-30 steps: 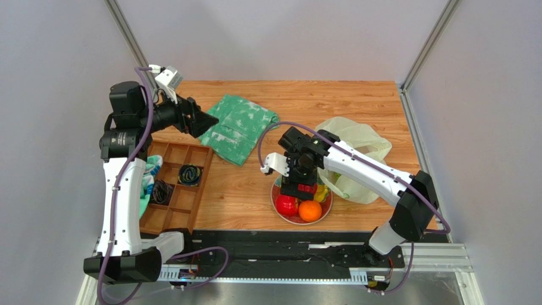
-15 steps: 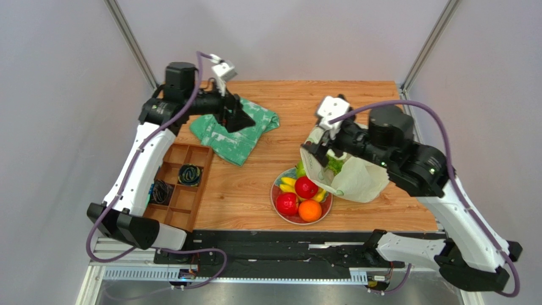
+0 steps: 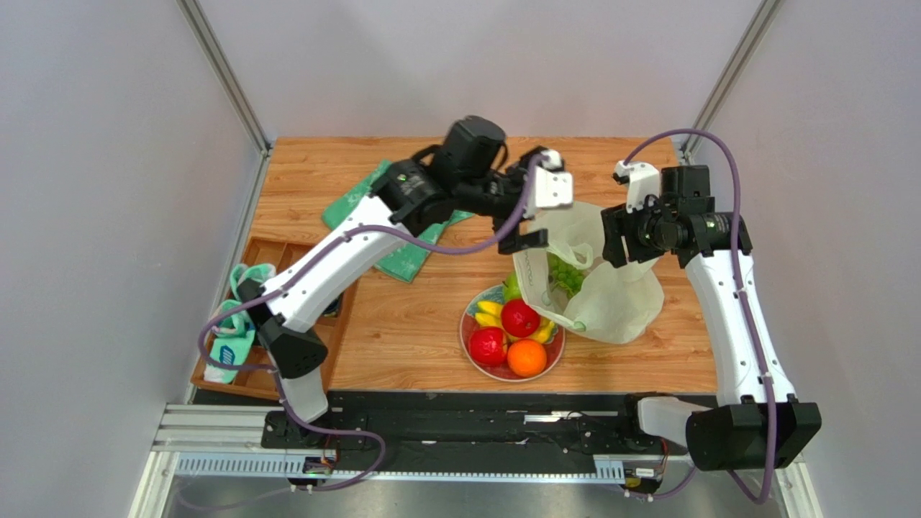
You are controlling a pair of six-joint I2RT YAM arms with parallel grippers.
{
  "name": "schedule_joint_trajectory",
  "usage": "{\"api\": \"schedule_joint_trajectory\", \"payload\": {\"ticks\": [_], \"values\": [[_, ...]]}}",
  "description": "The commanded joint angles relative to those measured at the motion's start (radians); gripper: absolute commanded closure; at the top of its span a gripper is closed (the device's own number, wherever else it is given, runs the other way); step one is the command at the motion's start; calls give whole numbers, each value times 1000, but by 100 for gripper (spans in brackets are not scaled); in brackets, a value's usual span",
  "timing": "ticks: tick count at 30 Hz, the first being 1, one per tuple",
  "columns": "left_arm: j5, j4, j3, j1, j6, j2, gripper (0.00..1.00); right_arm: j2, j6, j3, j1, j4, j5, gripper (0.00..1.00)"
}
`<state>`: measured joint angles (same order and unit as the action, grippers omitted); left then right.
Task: Take the fake fruits out of the plastic bag
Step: Adjust the plastic bag at the center of the board.
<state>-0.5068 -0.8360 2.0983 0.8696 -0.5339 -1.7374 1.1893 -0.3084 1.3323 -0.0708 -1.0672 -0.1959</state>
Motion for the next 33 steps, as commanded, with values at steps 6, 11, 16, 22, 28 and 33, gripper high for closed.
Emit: {"api": "schedule_joint_trajectory", "payload": {"ticks": [6, 11, 16, 22, 28, 33], "values": [[344, 156, 4, 158, -413, -195, 2, 20, 19, 59, 126, -28, -269, 36], [505, 205, 101, 164, -396, -340, 19, 16, -11, -88, 123, 27, -479, 38], [541, 209, 106, 121, -157, -275, 100, 120, -18, -145, 103, 147, -508, 38], [548, 137, 112, 31, 187, -223, 100, 262, -182, -94, 91, -17, -267, 51], [522, 156, -66, 17, 314, -100, 100, 145, -314, -191, 91, -129, -22, 57], [464, 150, -161, 17, 357, -74, 100, 38, -322, -174, 91, -191, -106, 55]]}}
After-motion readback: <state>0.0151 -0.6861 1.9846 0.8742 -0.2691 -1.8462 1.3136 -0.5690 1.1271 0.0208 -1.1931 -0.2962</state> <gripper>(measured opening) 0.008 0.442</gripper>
